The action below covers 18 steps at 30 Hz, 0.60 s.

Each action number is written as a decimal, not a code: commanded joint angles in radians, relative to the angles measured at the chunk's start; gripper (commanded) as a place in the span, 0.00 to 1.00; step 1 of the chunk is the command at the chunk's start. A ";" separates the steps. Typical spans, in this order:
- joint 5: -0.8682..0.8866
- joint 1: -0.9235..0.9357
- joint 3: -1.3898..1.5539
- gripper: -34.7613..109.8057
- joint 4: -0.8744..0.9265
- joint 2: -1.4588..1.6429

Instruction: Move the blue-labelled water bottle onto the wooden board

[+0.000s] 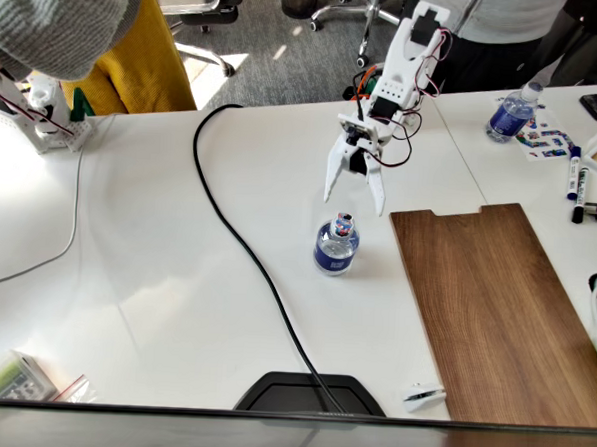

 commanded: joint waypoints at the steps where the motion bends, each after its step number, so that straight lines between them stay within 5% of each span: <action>1: 0.003 -0.014 -0.044 0.53 0.040 0.110; 18: 0.048 -0.089 -0.038 0.53 0.249 0.291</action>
